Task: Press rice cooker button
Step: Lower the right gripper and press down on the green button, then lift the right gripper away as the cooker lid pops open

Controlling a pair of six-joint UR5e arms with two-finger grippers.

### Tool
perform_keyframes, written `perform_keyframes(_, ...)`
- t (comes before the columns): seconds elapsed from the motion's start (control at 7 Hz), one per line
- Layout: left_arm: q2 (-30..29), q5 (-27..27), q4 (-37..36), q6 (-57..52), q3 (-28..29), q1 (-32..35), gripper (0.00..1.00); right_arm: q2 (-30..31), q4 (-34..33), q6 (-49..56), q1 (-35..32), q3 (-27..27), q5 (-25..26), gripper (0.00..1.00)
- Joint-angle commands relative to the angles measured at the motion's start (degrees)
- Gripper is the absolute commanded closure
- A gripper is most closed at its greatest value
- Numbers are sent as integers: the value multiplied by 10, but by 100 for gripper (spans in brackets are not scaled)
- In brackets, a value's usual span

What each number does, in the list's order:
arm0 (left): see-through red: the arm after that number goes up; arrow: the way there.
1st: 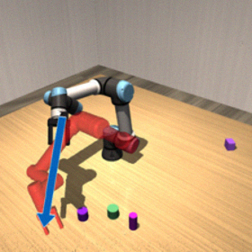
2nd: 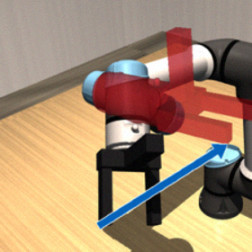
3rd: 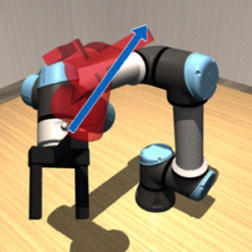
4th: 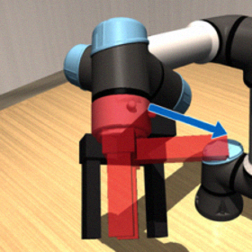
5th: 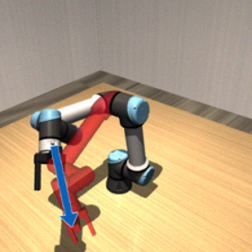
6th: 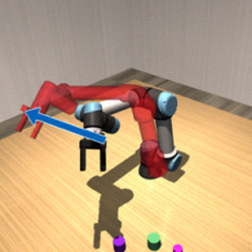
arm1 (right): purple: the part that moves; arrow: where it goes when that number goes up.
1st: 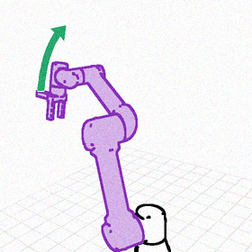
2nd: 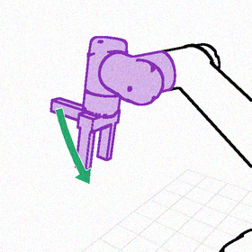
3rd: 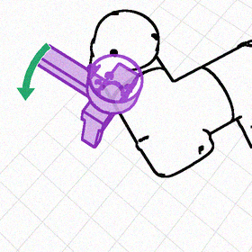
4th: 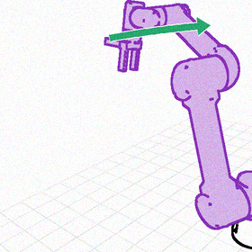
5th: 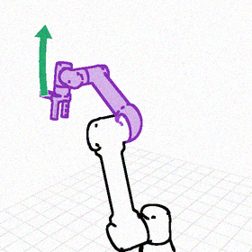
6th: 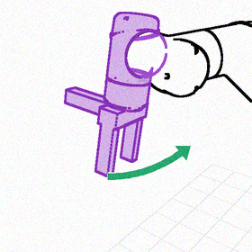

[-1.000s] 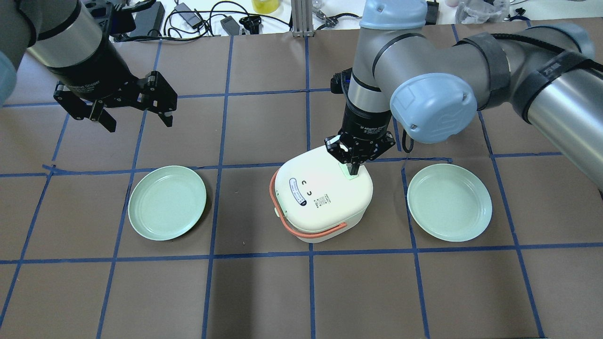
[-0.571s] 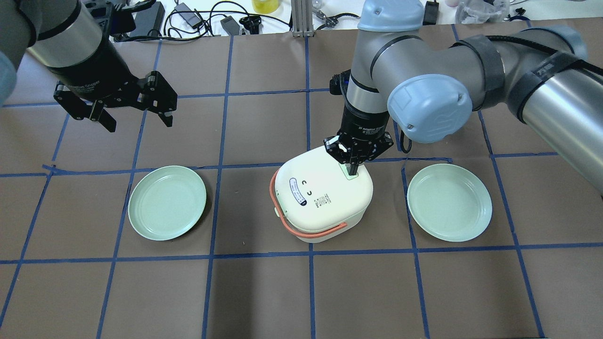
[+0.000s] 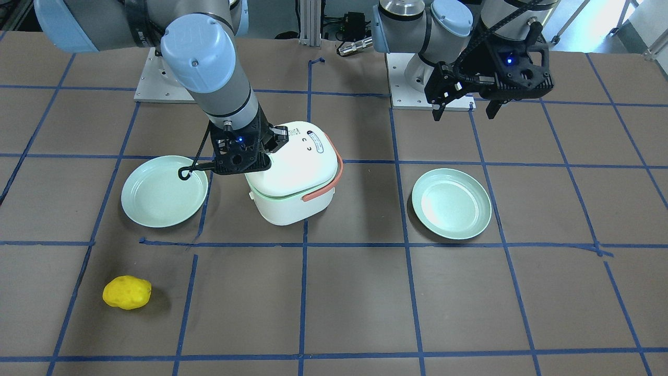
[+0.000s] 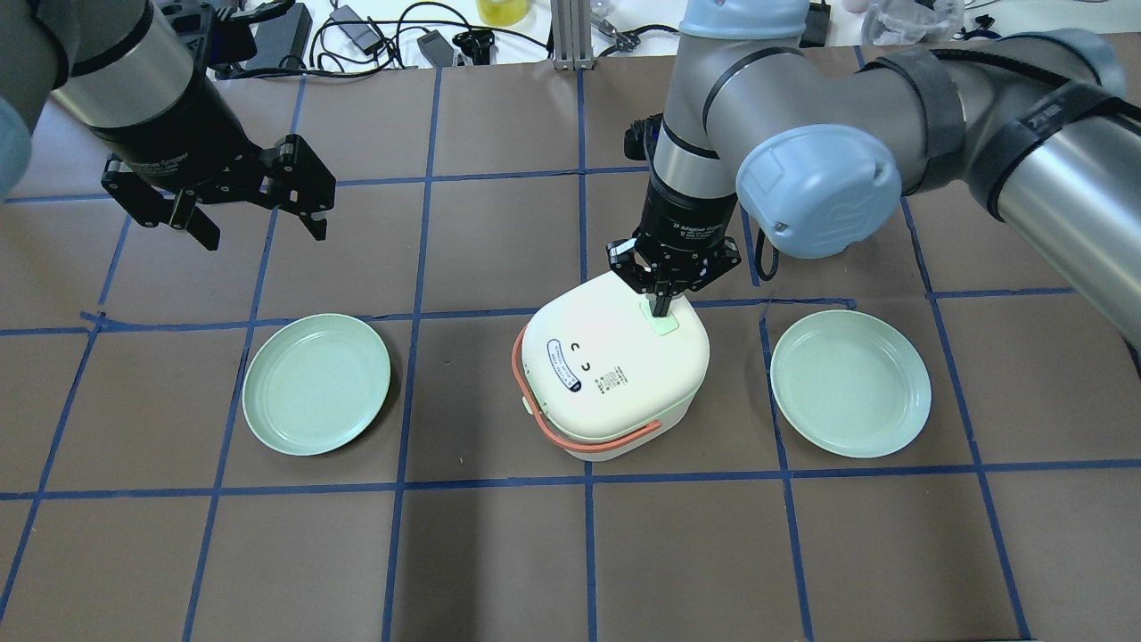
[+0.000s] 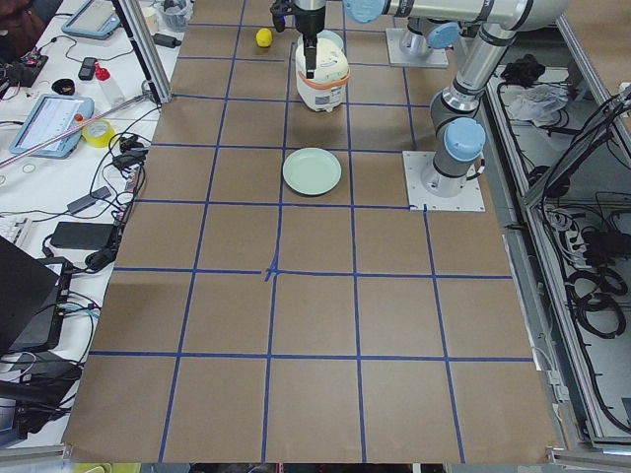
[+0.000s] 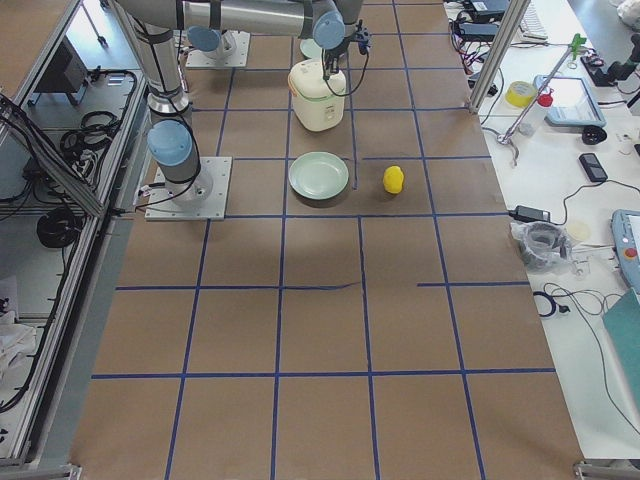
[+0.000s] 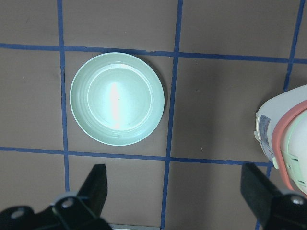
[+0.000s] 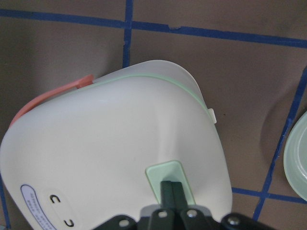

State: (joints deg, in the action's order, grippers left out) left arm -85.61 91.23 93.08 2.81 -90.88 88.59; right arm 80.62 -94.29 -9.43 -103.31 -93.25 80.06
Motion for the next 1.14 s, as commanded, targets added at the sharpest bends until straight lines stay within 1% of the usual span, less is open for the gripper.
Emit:
perform_keyframes(0.0,0,0,0,0,0,0,0,13,19,-69,0,65,-3,29)
perform_keyframes(0.14,0,0,0,0,0,0,0,14,51,-97,7,111,2,2)
perform_keyframes(0.29,0,0,0,0,0,0,0,13,65,-102,14,144,4,0)
perform_keyframes(0.57,0,0,0,0,0,0,0,13,60,-84,48,155,12,0)
perform_keyframes(0.71,0,0,0,0,0,0,0,13,57,-5,67,155,45,0)
perform_keyframes(0.86,0,0,0,0,0,0,0,13,46,66,85,152,54,0)
perform_keyframes(1.0,0,0,0,0,0,0,0,13,46,98,111,150,55,0)
